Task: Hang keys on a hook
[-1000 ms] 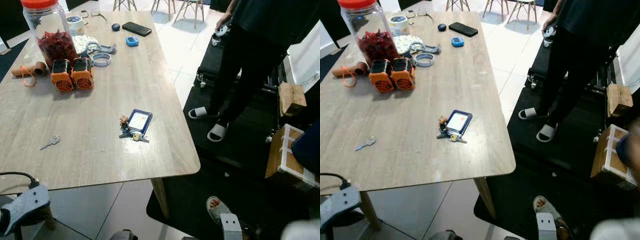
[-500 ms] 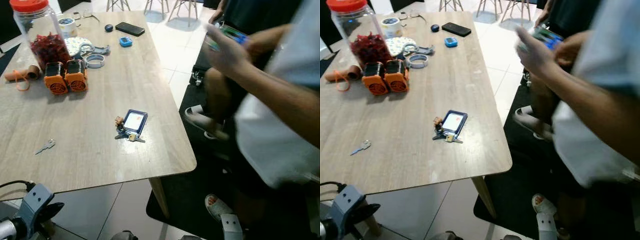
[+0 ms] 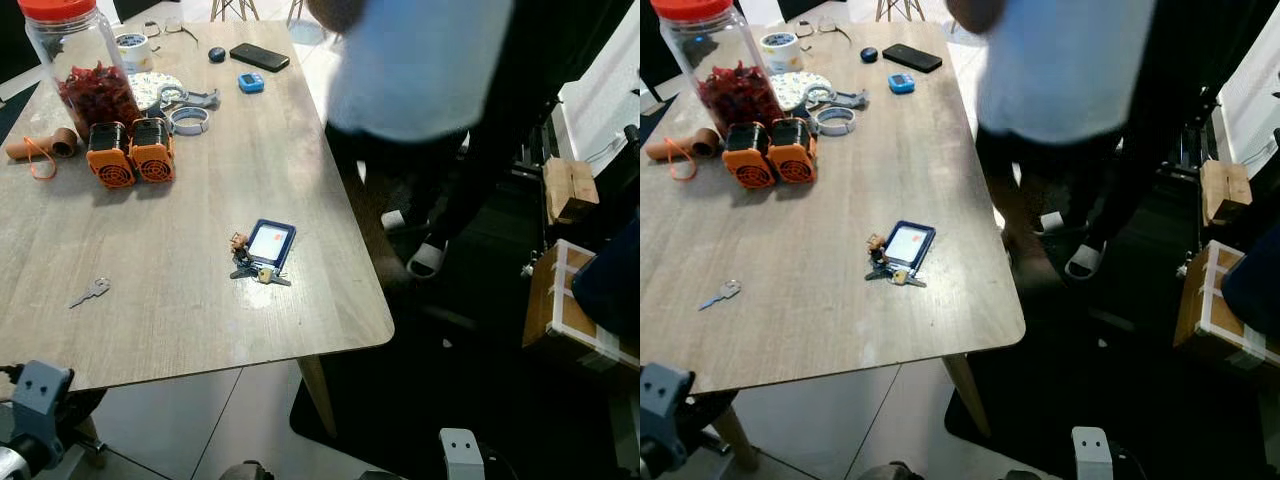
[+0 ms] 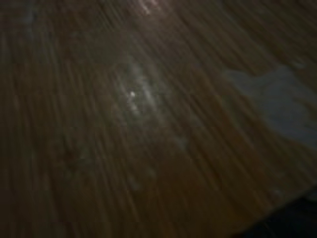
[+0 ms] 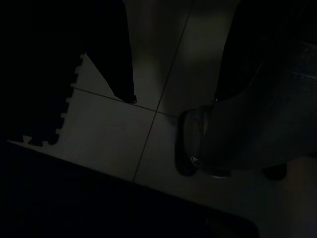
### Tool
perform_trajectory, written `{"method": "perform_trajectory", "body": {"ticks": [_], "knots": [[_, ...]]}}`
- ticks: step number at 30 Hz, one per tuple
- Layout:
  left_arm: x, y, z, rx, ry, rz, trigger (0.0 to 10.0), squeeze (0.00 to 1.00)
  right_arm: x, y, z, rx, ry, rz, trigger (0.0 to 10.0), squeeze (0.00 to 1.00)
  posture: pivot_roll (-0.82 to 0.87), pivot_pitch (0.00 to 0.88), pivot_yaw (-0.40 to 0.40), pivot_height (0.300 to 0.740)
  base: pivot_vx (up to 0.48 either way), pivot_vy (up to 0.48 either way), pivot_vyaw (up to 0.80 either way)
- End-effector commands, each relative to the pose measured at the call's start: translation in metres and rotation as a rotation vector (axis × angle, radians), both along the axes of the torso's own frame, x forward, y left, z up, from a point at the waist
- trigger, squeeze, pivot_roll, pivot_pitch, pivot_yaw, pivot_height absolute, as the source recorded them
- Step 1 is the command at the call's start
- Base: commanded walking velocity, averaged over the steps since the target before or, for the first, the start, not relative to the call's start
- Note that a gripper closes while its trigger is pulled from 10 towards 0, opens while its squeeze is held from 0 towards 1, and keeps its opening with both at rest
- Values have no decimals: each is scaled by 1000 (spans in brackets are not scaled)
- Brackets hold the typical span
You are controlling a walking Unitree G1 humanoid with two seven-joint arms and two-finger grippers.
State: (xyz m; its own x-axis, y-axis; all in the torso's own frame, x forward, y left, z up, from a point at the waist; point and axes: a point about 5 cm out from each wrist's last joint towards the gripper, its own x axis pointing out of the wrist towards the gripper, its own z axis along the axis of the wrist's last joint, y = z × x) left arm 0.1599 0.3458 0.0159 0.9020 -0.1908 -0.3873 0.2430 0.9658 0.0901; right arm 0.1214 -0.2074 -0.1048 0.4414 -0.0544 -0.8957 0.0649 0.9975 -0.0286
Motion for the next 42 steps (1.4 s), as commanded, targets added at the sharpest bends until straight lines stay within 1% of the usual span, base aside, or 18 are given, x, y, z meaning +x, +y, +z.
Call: {"method": "perform_trajectory", "body": {"ticks": [1,5,17,27,39,42], "knots": [[-1,-7,-2,16,-9,-35,10000,31,-6,1,-2,3,19,2,10000,0,51,80,-18,740,0,0,0],[-3,-11,-7,35,24,-68,10000,20,-6,1,-2,4,19,3,10000,0,50,80,-17,740,0,0,0],[-2,-12,-7,22,20,-79,10000,4,-6,1,-2,4,20,3,10000,0,51,82,-16,740,0,0,0],[2,-13,-5,18,15,-88,10000,0,-6,1,-2,4,19,4,10000,0,53,80,-17,740,-468,0,0],[3,-14,-6,20,23,-89,10000,0,-6,1,-2,5,20,4,10000,0,55,79,-17,740,-480,0,0],[3,-17,-11,47,47,-76,10000,0,-6,1,-2,4,20,5,10000,0,57,78,-17,740,-149,0,0]]}}
